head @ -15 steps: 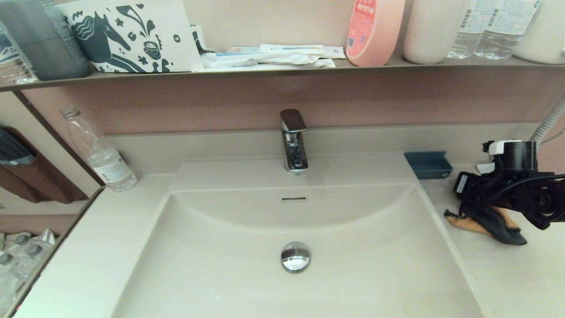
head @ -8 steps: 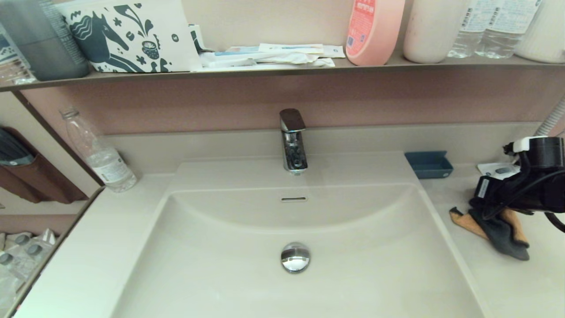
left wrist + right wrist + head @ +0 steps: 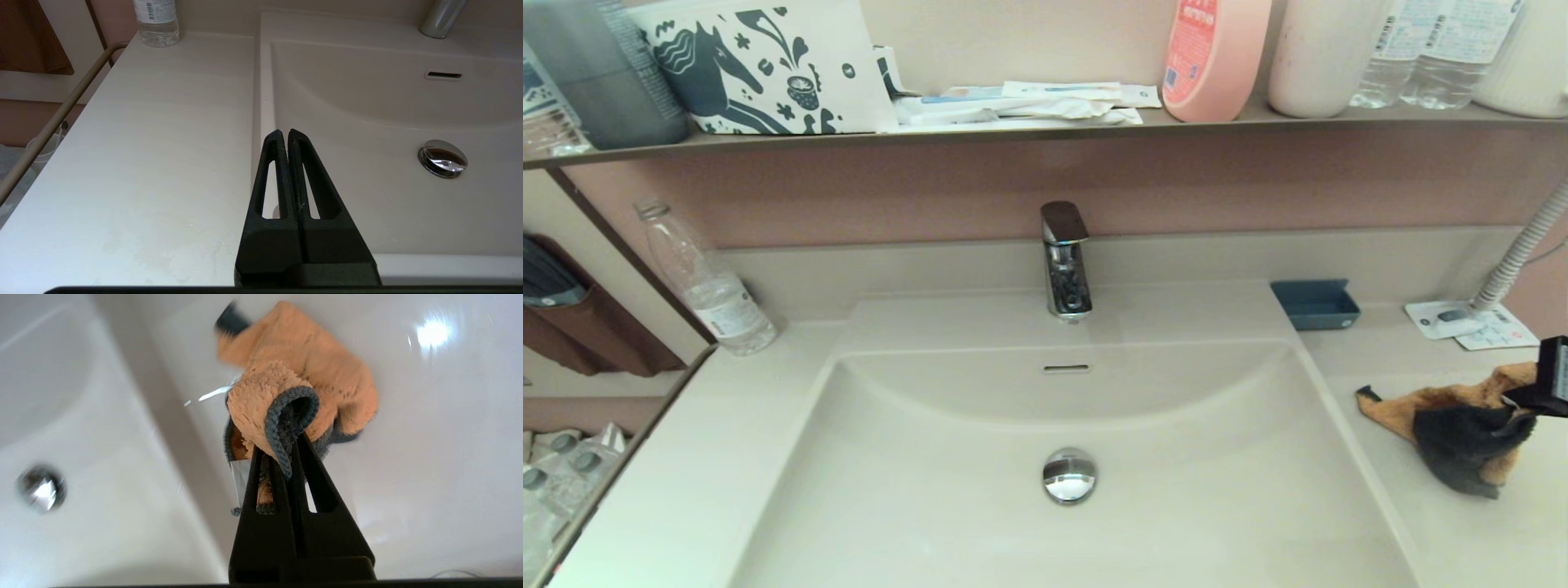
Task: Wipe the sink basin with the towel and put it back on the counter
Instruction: Wipe the sink
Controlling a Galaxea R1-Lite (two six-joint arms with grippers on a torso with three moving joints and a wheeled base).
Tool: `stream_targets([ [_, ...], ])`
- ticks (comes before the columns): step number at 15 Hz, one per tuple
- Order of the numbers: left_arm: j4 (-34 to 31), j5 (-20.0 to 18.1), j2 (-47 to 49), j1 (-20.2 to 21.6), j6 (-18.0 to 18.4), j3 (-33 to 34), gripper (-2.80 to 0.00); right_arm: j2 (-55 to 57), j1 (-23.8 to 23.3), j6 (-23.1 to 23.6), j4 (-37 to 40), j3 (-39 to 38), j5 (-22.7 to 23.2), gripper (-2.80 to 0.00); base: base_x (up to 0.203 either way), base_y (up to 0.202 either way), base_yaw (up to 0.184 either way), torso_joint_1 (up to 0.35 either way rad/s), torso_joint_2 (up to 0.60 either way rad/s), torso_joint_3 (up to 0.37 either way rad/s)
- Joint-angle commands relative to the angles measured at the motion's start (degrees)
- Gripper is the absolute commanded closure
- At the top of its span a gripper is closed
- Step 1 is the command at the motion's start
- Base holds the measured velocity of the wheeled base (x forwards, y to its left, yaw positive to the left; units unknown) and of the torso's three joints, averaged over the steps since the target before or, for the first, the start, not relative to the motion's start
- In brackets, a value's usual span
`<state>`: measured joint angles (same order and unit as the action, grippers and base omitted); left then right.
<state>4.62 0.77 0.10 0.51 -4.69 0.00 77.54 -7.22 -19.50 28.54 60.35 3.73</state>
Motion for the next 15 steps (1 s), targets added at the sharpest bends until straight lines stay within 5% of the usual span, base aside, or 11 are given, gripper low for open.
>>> stream_targets([
  [1, 0.0, 0.0, 0.0, 0.0, -0.1, 0.0, 0.00, -5.8, 0.0, -0.1, 5.2, 2.7, 0.2, 0.00, 0.000, 0.000, 0.000, 0.000, 0.00, 0.000],
  [4, 0.0, 0.0, 0.1, 0.0, -0.1, 0.0, 0.00, -6.1, -4.6, 1.8, 12.5, 7.8, -1.5, 0.00, 0.000, 0.000, 0.000, 0.000, 0.00, 0.000],
  [15, 0.0, 0.0, 0.0, 0.0, -0.1, 0.0, 0.00, -0.7, -24.2, 12.0, 19.9, 8.4, -11.8, 0.00, 0.000, 0.000, 0.000, 0.000, 0.00, 0.000],
])
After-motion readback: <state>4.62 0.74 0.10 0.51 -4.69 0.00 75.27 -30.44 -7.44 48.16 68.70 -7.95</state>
